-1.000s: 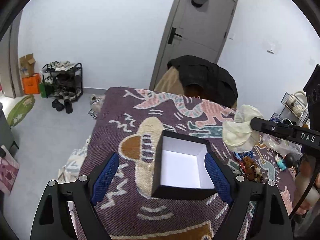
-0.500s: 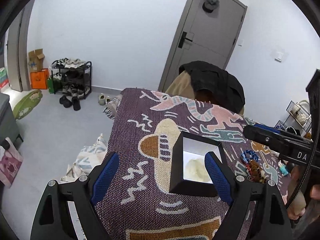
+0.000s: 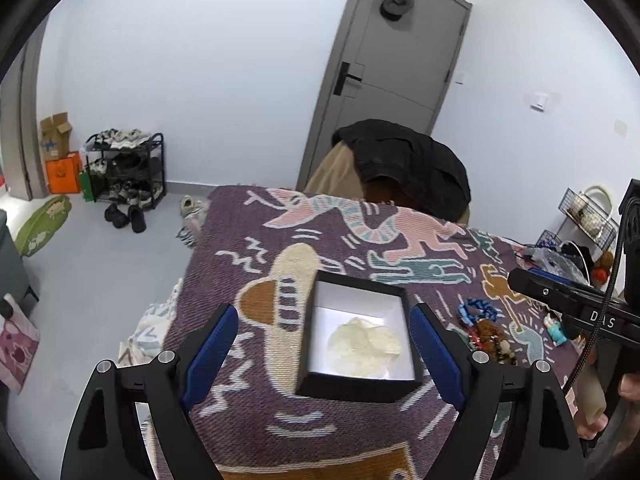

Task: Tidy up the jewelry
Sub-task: 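Grasp the brown bead bracelet with the right gripper and lift it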

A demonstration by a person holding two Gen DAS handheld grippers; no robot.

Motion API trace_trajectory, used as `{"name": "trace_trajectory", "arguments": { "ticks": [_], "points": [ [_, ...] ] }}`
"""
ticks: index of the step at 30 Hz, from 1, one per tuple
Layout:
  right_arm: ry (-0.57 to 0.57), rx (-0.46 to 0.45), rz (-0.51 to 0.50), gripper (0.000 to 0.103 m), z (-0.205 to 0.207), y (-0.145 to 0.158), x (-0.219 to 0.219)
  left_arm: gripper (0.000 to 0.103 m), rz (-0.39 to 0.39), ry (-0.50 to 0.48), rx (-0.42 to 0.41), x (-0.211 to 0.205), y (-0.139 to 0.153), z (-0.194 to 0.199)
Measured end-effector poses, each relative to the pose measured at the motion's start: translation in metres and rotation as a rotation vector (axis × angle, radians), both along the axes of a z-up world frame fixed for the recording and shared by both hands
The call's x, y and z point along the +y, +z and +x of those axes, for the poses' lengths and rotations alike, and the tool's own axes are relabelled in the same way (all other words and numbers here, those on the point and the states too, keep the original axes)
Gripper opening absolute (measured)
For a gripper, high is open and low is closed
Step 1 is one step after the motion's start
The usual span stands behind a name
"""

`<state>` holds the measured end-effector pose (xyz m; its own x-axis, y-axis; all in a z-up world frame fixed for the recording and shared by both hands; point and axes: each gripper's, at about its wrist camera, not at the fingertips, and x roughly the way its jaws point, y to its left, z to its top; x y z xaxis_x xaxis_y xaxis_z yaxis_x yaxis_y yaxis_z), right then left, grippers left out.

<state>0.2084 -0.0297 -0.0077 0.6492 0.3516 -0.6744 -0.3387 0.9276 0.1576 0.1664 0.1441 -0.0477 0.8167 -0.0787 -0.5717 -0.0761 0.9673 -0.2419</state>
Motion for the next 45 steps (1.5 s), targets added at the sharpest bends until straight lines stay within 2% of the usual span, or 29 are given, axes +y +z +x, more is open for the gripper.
{"name": "trace_trajectory", "arguments": {
  "ticks": [7,14,24,32,36,38,45],
  "points": [
    [-0.090,0.009,0.028,0.061,-0.007,-0.003,-0.052,0.088,0.021,-0.061,0.004,-0.038,0.006,0.013],
    [-0.163,0.024,0.106,0.061,-0.015,-0.007,-0.103,0.088,0.045,-0.140,0.007,-0.080,0.008,0.031],
    [-0.245,0.055,0.184,0.061,-0.028,-0.024,-0.157,0.088,0.040,-0.272,0.055,-0.137,-0.006,0.057],
    [-0.295,0.084,0.222,0.061,-0.038,-0.043,-0.186,0.061,0.026,-0.391,0.123,-0.184,-0.025,0.067],
    [-0.298,0.095,0.242,0.061,-0.041,-0.050,-0.193,0.056,0.022,-0.423,0.162,-0.200,-0.036,0.072],
    [-0.297,0.101,0.253,0.061,-0.041,-0.053,-0.195,0.050,0.017,-0.432,0.190,-0.206,-0.042,0.075],
    [-0.299,0.148,0.307,0.061,-0.040,-0.073,-0.202,0.049,0.010,-0.452,0.269,-0.225,-0.065,0.086]
  ]
}}
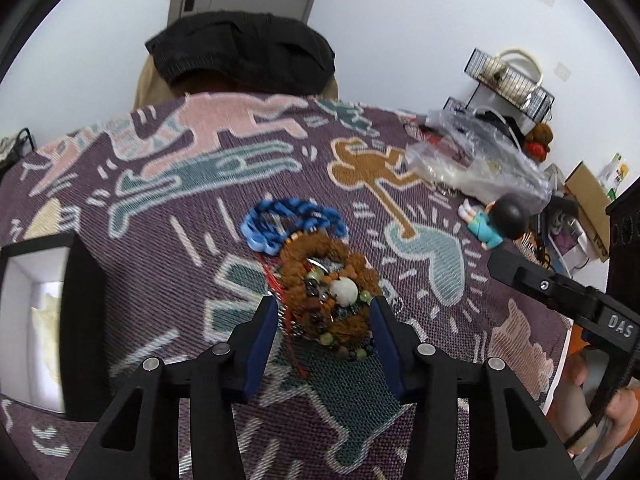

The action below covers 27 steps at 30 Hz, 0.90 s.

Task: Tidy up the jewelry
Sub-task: 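Grasp the brown bead bracelet with the right gripper and lift it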

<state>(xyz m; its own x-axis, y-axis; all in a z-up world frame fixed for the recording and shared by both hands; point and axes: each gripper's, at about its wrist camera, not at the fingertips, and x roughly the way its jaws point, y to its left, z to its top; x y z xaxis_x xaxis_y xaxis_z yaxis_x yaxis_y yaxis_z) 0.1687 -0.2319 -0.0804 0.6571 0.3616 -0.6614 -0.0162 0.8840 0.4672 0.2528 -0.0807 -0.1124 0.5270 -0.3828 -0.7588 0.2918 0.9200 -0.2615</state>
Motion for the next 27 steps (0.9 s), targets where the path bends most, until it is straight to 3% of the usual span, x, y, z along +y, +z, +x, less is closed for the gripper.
{"name": "trace_trajectory", "arguments": {
  "ticks": [1,5,10,17,27],
  "points": [
    [0.000,0.006,0.010,0.061,0.001,-0.003,-0.001,0.047,0.006,-0.006,0.009,-0.003,-0.004,0.002],
    [0.004,0.030,0.035,0.061,0.006,-0.011,0.000,0.015,0.018,-0.005,0.042,-0.007,-0.018,0.008],
    [0.033,0.067,0.066,0.059,0.018,-0.023,0.007,0.008,-0.007,-0.014,0.014,-0.001,-0.012,0.003],
    [0.071,0.117,0.076,0.043,0.039,-0.036,0.022,0.008,-0.047,-0.008,-0.027,0.013,0.004,-0.002],
    [0.110,0.170,-0.024,0.037,0.067,-0.040,0.046,0.008,-0.095,0.027,-0.091,0.042,0.031,-0.006]
  ]
}}
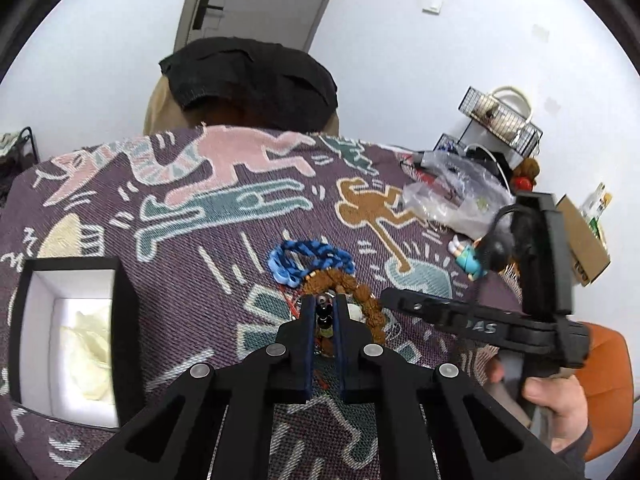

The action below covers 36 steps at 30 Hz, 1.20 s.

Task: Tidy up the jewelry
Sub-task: 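Grasp the brown bead bracelet with the right gripper and lift it, then lower the brown bead bracelet into the black box and open the right gripper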

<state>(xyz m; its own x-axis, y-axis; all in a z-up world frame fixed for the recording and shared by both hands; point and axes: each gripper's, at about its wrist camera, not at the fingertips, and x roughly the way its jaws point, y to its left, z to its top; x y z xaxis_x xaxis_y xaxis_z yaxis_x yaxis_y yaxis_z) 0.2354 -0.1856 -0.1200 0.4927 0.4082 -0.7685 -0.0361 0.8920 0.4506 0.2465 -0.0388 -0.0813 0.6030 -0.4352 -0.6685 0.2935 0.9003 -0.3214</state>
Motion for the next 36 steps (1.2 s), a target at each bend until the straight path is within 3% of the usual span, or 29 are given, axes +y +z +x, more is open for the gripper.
{"name": "trace_trajectory", "arguments": {
  "ticks": [9,12,14,27,36],
  "points": [
    [0.077,0.042,-0.141,0.036,0.020,-0.010,0.031,0.008,-0.014,0.020,-0.033,0.020,0.013,-0.008],
    [0.099,0.039,-0.197,0.030,0.024,-0.012,0.040,0.008,-0.011,0.020,-0.044,0.021,0.018,-0.010],
    [0.107,0.039,-0.186,0.019,0.025,-0.010,0.040,0.008,-0.017,0.021,-0.051,0.024,0.021,-0.012],
    [0.150,-0.154,-0.129,0.019,-0.006,0.064,0.050,0.008,-0.020,0.024,-0.077,0.026,0.036,-0.018],
    [0.181,-0.233,-0.106,0.019,-0.025,0.102,0.064,0.008,-0.025,0.030,-0.130,0.031,0.060,-0.029]
  ]
}}
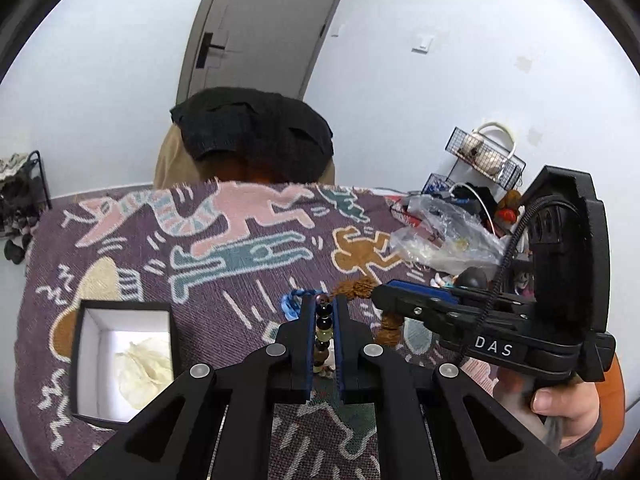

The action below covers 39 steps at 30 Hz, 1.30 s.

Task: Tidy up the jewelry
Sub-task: 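Lower the brown bead bracelet into the black box and open the right gripper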

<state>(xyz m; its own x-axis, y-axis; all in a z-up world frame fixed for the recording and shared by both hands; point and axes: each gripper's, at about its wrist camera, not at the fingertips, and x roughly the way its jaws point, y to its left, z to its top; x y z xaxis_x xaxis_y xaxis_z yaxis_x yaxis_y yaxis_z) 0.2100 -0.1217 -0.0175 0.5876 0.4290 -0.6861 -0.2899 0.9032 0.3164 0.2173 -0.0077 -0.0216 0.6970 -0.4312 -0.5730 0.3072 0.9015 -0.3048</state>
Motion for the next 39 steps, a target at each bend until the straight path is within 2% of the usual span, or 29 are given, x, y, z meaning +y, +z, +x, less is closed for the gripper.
{"name": "trace_trajectory", "arguments": {
  "ticks": [12,22,24,26,27,29,39],
  "points": [
    [0.050,-0.064,0.003,0.019,-0.010,0.033,0.027,0.008,0.009,0.123,-0.035,0.054,0.013,-0.011],
    [0.109,-0.094,0.001,0.019,-0.011,0.049,0.070,0.011,0.023,0.259,0.041,0.107,-0.011,-0.008],
    [0.123,-0.096,0.000,0.019,-0.011,0.051,0.080,0.029,0.014,0.277,0.075,0.117,-0.020,-0.006],
    [0.138,-0.097,-0.001,0.019,-0.010,0.052,0.090,0.078,-0.009,0.295,0.086,0.126,-0.025,-0.008],
    [0.144,-0.097,-0.001,0.019,-0.009,0.052,0.095,0.084,-0.025,0.307,0.071,0.131,-0.026,-0.011],
    [0.156,-0.097,-0.001,0.019,-0.008,0.052,0.103,0.085,-0.035,0.330,0.032,0.141,-0.026,-0.020],
    [0.235,-0.070,0.016,0.019,-0.001,0.044,0.156,0.085,-0.054,0.435,0.042,0.190,-0.035,-0.040]
  ]
}}
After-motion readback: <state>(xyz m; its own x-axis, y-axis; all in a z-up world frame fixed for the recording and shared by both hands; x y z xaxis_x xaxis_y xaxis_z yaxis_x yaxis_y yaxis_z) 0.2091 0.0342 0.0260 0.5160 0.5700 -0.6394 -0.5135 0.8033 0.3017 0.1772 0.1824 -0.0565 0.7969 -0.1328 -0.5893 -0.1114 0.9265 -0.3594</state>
